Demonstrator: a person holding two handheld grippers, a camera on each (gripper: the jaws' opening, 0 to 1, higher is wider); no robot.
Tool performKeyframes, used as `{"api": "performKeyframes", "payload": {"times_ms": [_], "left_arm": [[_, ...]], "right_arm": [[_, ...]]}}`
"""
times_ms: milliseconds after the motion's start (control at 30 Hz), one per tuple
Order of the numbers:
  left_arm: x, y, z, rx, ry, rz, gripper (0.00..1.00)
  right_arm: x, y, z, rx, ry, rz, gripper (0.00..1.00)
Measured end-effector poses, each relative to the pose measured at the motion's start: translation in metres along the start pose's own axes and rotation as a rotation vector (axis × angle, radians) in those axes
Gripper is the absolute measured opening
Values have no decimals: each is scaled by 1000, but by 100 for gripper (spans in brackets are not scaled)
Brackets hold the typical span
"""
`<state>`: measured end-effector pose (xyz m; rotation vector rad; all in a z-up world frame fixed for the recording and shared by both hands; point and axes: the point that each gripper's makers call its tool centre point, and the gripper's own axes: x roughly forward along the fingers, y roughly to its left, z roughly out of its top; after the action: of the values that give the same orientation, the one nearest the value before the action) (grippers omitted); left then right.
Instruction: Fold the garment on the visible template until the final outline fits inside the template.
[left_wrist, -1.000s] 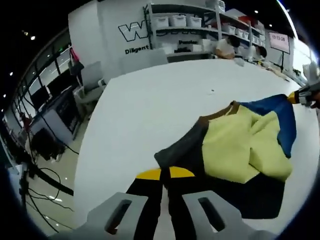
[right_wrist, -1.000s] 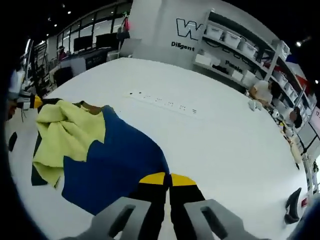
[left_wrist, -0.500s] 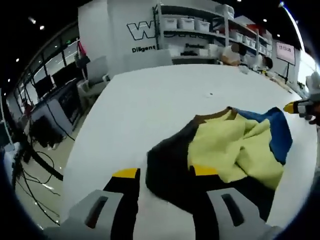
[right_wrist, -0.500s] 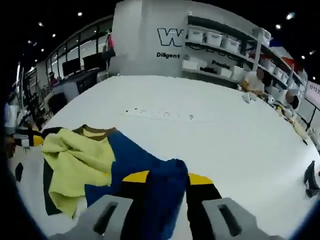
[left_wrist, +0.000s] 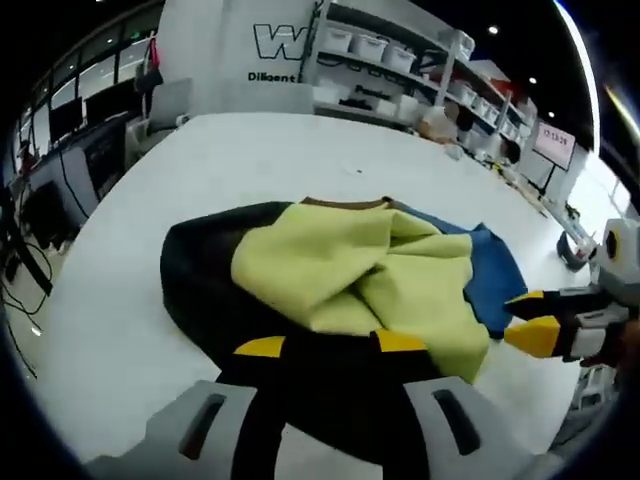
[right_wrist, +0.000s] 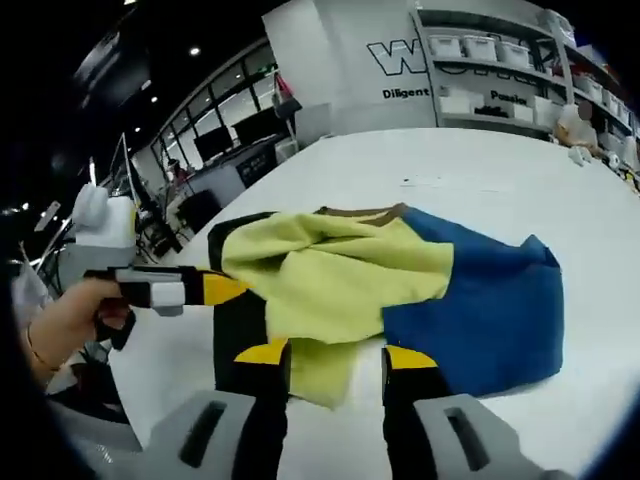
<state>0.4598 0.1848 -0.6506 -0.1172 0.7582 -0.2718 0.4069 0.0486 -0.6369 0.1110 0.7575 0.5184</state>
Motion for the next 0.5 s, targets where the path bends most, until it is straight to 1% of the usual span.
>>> {"api": "performKeyframes", "payload": {"times_ms": [67, 133, 167, 200, 233, 267, 300, 367, 433, 500], "left_arm": [[3, -2, -1, -6, -1, -5, 28], [7, -3, -2, -15, 2, -11, 24], [10, -4, -3, -16, 0, -14, 21], [13, -3, -4, -13, 0, -9, 17], [15, -3, -4, -13, 1, -9, 14], [18, -3, -5, -19, -1, -15, 9], [19, -5, -3, -29, -7, -25, 6], [21, -8, -3, -22, -10, -36, 0], [22, -8, -3, -6, -8, -37, 0], [19, -8, -2, -5, -7, -44, 0]], "right_arm": [[5, 9, -4, -16, 9, 14, 30], [12, 18, -8, -25, 17, 32, 27], [17, 22, -12, -52, 26, 36, 23], [22, 21, -19, -76, 57, 22, 20], [24, 21, -20, -77, 61, 21, 16], [28, 21, -20, -82, 50, 18, 10], [31, 20, -21, -84, 59, 14, 7], [33, 19, -20, -97, 56, 9, 0], [33, 16, -19, -115, 58, -2, 0], [29, 14, -14, -129, 43, -5, 0]]}}
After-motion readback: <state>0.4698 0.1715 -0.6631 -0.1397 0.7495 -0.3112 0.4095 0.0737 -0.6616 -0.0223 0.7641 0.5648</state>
